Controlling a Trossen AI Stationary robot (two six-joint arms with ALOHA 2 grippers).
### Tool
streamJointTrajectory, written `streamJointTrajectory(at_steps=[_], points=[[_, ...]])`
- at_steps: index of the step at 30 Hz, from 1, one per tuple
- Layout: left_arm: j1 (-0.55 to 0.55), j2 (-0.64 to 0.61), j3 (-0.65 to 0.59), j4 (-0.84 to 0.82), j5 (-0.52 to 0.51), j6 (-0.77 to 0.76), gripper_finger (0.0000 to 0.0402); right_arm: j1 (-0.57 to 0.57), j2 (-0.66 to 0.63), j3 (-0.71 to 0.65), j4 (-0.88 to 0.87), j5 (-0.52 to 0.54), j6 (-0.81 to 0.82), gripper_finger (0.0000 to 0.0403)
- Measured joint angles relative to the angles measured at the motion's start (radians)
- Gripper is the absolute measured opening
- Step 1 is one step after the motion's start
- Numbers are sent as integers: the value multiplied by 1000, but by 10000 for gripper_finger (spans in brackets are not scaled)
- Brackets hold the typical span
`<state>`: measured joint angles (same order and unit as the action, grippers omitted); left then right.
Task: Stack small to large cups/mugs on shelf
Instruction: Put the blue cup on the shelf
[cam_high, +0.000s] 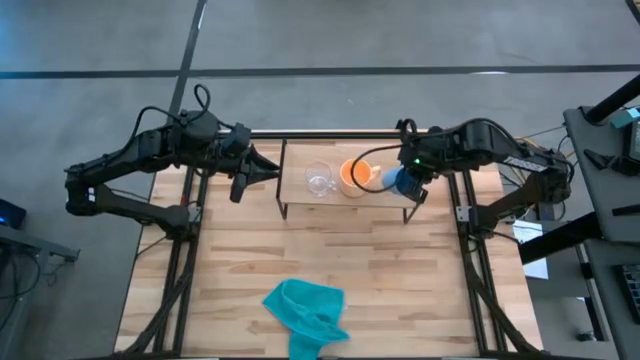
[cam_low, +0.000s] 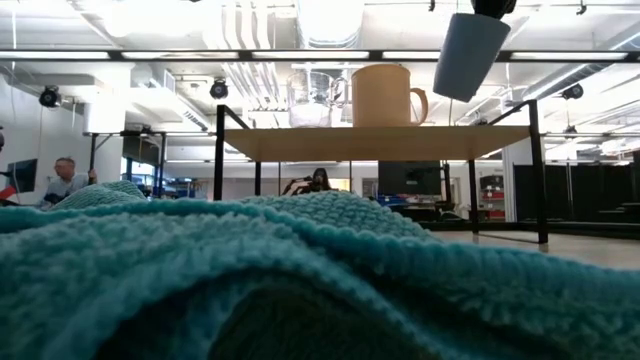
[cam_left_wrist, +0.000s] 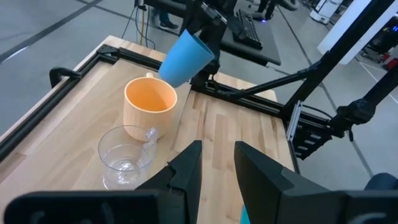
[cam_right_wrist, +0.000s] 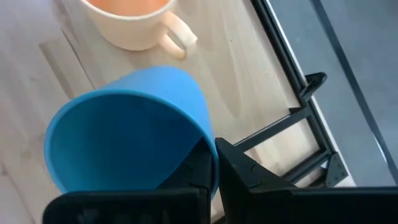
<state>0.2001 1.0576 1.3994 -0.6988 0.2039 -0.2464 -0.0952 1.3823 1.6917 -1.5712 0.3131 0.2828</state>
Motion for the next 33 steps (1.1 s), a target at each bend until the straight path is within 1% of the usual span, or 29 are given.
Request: streamJointTrajectory(at_steps=[4, 9, 13, 17, 21, 25, 33], points=[[0, 0, 0, 0, 0, 0, 81, -42, 0, -12, 0, -4, -41, 9], [0, 0, 0, 0, 0, 0, 81, -95, 0, -24, 0, -60, -81, 9], [1, 1, 0, 0, 0, 0, 81, -124, 0, -29, 0, -65, -142, 9], [1, 1, 0, 0, 0, 16, 81, -156, 0, -39, 0, -87, -171, 9], [1, 2, 0, 0, 0, 28, 81, -169, 1, -67, 1, -91, -190, 9], [1, 5, 0, 0, 0, 28, 81, -174, 1, -98, 0, -127, -210, 9], [1, 23, -1, 0, 0, 46, 81, -174, 29, -103, 0, -129, -236, 9]])
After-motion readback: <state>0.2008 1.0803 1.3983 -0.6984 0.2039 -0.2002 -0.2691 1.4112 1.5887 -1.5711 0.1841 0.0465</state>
